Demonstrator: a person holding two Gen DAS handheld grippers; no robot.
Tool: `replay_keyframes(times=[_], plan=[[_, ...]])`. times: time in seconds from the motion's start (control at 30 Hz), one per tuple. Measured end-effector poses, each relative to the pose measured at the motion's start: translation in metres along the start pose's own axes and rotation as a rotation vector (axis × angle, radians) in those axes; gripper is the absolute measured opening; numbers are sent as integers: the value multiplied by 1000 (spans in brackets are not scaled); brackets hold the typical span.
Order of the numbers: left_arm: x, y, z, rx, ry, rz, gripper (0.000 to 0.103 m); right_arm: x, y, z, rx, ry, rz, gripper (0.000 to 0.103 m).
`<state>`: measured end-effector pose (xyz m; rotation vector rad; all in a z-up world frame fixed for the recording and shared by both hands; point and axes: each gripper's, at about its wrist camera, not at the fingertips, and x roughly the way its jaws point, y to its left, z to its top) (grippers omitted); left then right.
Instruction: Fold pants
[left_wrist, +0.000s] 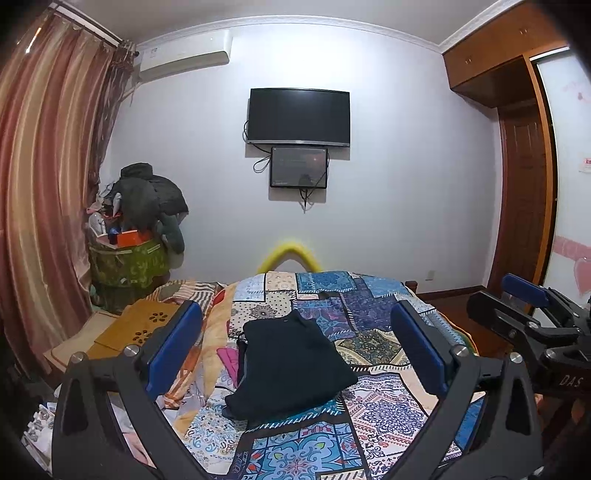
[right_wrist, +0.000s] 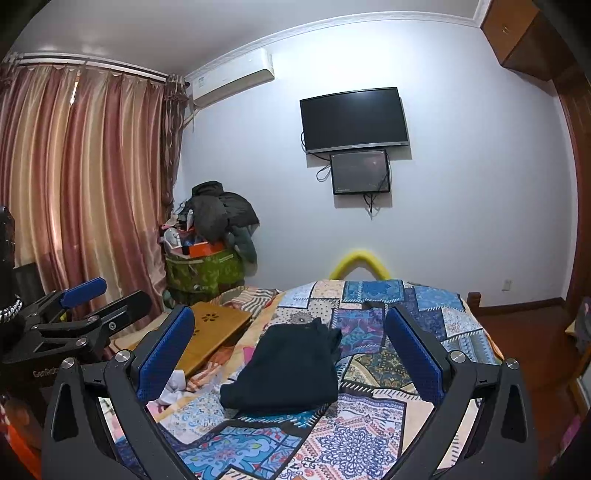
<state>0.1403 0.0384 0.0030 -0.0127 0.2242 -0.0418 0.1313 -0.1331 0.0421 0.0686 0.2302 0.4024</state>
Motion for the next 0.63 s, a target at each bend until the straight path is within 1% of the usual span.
replay_keyframes(times=[0.23,0.63], plan=[[1,2,1,-3,4,-6,103,1,1,-2,-1,3,-7,103],[3,9,-7,-5,21,-5,103,8,7,-6,-10,27,-5,103]])
